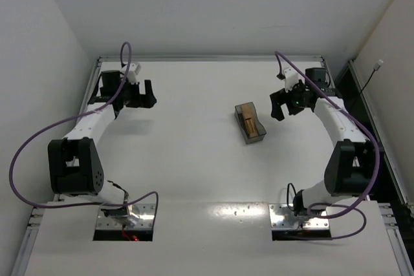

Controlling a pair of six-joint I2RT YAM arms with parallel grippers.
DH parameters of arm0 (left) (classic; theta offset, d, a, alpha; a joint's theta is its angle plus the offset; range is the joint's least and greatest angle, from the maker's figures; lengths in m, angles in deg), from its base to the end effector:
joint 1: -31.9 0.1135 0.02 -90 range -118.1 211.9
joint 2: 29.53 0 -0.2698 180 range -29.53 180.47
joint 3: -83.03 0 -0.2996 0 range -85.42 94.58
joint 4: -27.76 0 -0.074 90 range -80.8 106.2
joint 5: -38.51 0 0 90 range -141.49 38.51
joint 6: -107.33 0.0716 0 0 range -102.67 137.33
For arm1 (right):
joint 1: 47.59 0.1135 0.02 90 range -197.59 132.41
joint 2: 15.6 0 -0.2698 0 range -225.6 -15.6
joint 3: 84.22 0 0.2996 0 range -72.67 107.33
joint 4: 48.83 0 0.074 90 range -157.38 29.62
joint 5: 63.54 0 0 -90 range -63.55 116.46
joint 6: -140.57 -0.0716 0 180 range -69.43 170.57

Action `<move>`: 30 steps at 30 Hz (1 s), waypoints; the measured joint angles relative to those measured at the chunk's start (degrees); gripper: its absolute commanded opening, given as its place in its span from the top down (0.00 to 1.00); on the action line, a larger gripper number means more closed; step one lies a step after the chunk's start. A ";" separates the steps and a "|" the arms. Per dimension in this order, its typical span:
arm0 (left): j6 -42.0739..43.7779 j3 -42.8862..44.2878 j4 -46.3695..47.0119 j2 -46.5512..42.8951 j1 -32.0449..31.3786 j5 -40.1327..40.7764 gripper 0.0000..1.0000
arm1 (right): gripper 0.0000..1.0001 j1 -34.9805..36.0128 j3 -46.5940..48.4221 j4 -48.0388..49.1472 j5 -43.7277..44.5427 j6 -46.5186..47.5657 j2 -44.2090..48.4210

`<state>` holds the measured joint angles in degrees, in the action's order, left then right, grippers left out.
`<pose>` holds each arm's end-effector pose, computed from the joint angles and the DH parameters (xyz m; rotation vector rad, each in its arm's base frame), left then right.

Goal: Build the wood block tower

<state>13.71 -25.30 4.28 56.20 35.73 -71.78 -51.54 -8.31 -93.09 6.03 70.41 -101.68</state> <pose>0.4032 0.0021 0.2238 0.0506 2.2057 -0.3913 0.3793 -0.0011 0.2150 -0.4793 2.4091 0.2703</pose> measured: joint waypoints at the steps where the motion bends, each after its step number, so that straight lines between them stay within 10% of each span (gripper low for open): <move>1: 0.13 0.00 0.02 0.00 0.00 0.35 0.00 | 0.05 0.07 0.00 0.17 -0.22 -0.31 -0.42; 12: 1.40 5.40 -3.76 0.68 0.00 0.94 0.00 | 0.27 15.26 -3.87 1.84 7.58 -0.61 0.81; 30: -0.04 6.67 -4.31 0.87 0.00 -2.01 0.00 | 0.37 13.84 0.57 2.05 11.61 -4.35 -12.74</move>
<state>13.67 -18.63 -0.03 57.07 35.73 -73.79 -37.70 -7.74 -91.04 17.64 66.06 -114.43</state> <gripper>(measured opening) 0.996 0.663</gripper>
